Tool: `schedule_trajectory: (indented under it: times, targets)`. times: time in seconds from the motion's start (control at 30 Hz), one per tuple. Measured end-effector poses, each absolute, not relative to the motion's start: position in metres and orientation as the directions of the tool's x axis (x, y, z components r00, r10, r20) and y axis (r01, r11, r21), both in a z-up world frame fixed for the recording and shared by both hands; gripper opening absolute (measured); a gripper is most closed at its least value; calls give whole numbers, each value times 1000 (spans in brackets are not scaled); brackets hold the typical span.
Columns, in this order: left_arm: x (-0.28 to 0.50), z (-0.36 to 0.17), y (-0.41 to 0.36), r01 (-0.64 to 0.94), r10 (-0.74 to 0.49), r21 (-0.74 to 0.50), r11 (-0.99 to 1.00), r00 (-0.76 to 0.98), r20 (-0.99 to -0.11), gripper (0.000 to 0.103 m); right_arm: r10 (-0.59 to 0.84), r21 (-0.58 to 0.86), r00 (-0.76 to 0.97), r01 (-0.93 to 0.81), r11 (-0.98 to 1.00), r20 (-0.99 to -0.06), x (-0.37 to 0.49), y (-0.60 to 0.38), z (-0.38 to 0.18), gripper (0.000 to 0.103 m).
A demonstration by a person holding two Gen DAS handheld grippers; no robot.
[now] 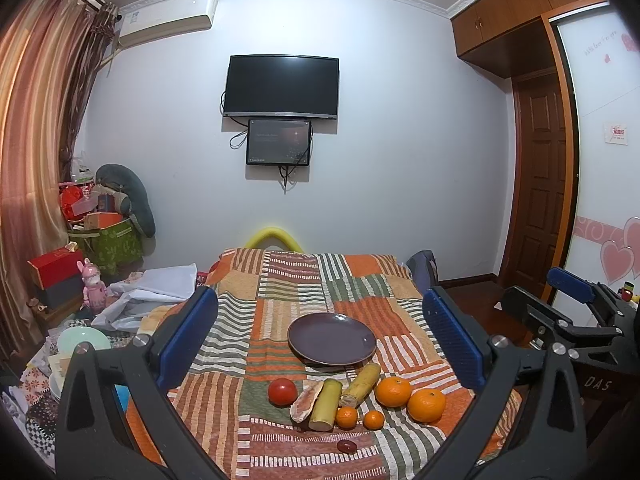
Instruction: Organize fruits
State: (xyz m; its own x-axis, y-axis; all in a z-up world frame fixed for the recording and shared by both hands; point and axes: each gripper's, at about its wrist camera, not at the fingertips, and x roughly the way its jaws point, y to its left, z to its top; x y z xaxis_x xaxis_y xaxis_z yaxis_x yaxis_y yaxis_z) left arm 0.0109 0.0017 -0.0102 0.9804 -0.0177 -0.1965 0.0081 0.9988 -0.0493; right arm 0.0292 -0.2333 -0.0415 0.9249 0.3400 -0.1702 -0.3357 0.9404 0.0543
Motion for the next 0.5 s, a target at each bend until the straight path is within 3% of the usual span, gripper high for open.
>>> schedule_trajectory:
  times: [0.5]
  targets:
    - [12,-10,2,7,-16,-45,999,981,-196,103,342,55,924,-338,940,-173,28,-234,-41,103]
